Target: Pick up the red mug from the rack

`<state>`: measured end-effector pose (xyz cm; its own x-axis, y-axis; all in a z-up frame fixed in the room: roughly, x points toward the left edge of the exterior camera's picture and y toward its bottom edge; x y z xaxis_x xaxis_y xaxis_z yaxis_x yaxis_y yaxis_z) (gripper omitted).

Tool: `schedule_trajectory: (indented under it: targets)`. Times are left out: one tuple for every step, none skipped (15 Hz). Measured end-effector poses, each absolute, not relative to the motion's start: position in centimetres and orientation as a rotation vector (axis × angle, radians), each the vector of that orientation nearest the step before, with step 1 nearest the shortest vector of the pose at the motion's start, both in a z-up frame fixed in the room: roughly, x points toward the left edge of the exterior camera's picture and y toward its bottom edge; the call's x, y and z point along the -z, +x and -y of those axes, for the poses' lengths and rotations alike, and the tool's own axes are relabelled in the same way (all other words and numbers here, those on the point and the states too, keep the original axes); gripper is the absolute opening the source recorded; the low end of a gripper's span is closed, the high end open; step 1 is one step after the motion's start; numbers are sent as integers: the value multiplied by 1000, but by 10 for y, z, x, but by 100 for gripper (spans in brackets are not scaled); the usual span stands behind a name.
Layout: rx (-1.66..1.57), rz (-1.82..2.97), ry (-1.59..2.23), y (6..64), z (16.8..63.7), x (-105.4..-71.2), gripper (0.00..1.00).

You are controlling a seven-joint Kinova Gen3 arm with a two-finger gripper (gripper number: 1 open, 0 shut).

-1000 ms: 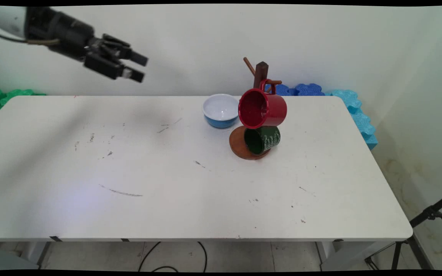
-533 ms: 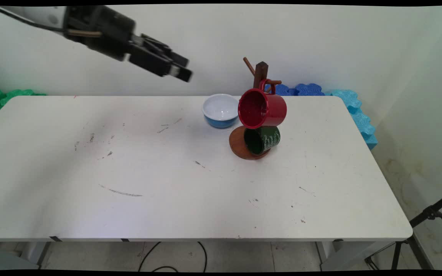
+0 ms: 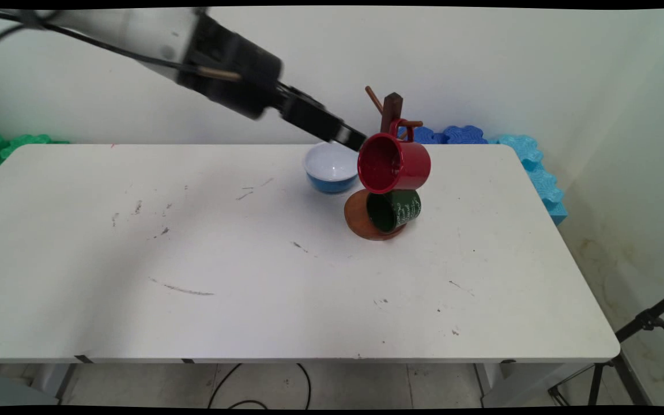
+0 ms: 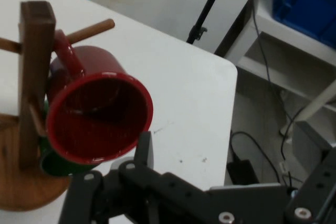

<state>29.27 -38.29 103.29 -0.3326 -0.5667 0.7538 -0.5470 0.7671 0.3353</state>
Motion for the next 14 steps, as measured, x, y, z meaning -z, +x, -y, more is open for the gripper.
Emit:
schedule_trajectory:
  targets:
    - [24, 2005, 862, 282, 385, -1029, 100]
    - [22, 2006, 882, 273, 386, -1024, 100]
    - [20, 2007, 908, 263, 388, -1019, 100]
    - [17, 2008, 929, 255, 391, -1013, 100]
    - [14, 2008, 947, 248, 393, -1009, 100]
    - [12, 2008, 968, 240, 395, -1003, 100]
    - [9, 2009, 985, 234, 397, -998, 100]
    - [5, 2011, 1003, 228, 399, -993, 100]
    - [2, 2011, 1021, 221, 402, -988, 100]
    - [-1, 2011, 1033, 216, 404, -983, 100]
    - [-3, 2011, 1044, 210, 406, -978, 100]
    - [-6, 2010, 1053, 204, 409, -973, 100]
    - [-8, 2009, 1058, 198, 411, -969, 100]
    - [-9, 2008, 1060, 194, 413, -966, 100]
